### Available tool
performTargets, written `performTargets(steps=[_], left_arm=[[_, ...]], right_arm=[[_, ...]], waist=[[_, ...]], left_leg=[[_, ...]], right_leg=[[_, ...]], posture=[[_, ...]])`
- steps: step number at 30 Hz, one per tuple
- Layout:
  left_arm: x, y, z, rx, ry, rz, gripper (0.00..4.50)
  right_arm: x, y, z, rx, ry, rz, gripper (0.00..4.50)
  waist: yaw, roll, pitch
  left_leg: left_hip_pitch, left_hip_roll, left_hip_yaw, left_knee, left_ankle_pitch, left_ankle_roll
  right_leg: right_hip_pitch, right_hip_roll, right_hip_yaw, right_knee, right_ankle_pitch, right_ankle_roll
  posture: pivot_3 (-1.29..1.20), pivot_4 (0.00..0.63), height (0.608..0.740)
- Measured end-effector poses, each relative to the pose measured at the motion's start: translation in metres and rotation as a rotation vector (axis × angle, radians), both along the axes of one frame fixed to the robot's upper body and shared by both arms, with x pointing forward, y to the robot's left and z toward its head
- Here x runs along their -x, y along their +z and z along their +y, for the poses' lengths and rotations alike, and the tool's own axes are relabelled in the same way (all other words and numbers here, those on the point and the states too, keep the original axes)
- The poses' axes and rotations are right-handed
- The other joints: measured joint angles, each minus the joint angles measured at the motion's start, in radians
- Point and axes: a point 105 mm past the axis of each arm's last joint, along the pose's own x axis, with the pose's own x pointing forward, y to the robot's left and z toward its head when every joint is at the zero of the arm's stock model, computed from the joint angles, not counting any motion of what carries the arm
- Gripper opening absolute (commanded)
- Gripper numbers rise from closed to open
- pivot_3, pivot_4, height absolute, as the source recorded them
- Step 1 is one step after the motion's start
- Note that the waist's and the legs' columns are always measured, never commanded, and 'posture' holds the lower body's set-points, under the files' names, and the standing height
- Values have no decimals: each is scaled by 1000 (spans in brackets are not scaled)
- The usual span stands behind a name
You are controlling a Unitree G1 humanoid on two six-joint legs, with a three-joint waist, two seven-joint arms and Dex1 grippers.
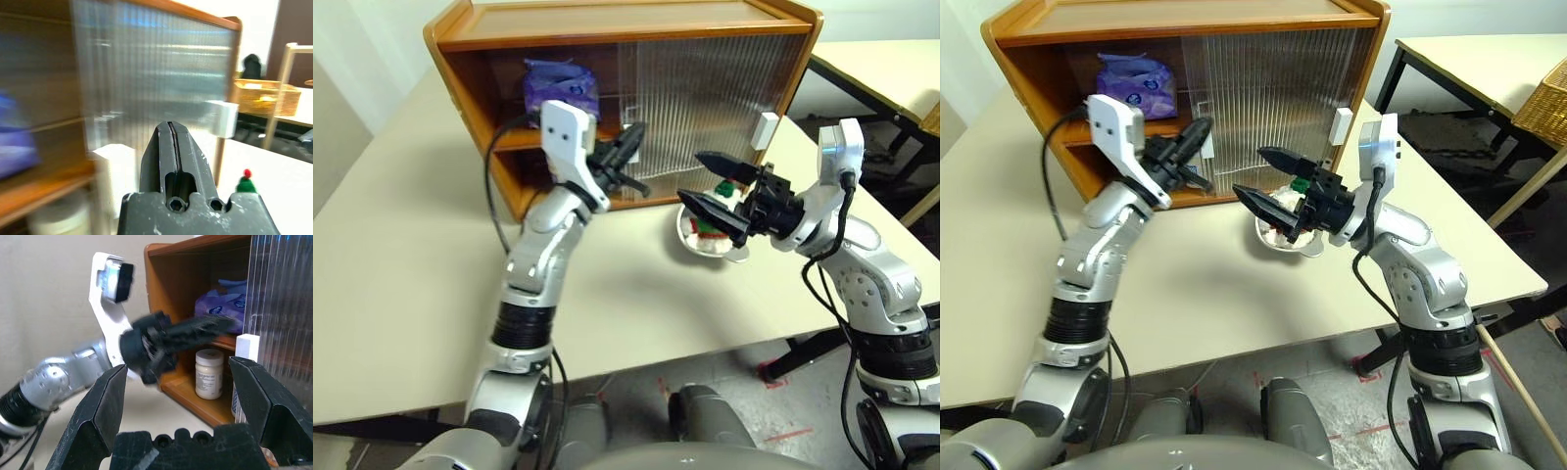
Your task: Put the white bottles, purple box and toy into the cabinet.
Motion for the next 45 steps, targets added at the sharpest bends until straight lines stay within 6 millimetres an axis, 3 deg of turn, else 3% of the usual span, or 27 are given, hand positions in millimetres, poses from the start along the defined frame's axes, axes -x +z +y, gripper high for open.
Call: performTargets(steps=[8,16,25,40,45], left_arm=[[-9,-25,-27,12,89,16,21],[-26,-55,-15,11,334,60,21],[-42,-57,-14,17,420,48,21],[-44,-44,29,78,643,-13,21],[-34,-40,50,86,695,-34,21]], right_arm=[[3,-5,-4,10,-20,19,4500],[4,-12,-8,21,-26,42,4500],[5,-12,-10,30,-15,39,4500],[0,-2,-6,25,0,11,4500],[-2,-2,-5,18,3,15,4500]], waist=[[-13,0,0],[-16,0,0],[-24,0,0],[-37,0,0],[-35,0,0]], left_leg=[[0,0,2,0,0,0],[0,0,3,0,-1,-1],[-1,0,6,-1,-3,-4],[0,0,7,-1,-3,-4],[0,0,7,-1,-3,-4]], right_leg=[[1,1,3,0,1,1],[0,1,3,-1,1,1],[0,1,2,-4,2,2],[0,1,4,-4,5,4],[0,1,5,-5,5,4]], posture=[[-110,0,740],[-113,0,740],[-110,0,740],[-62,0,740],[-46,0,740]])
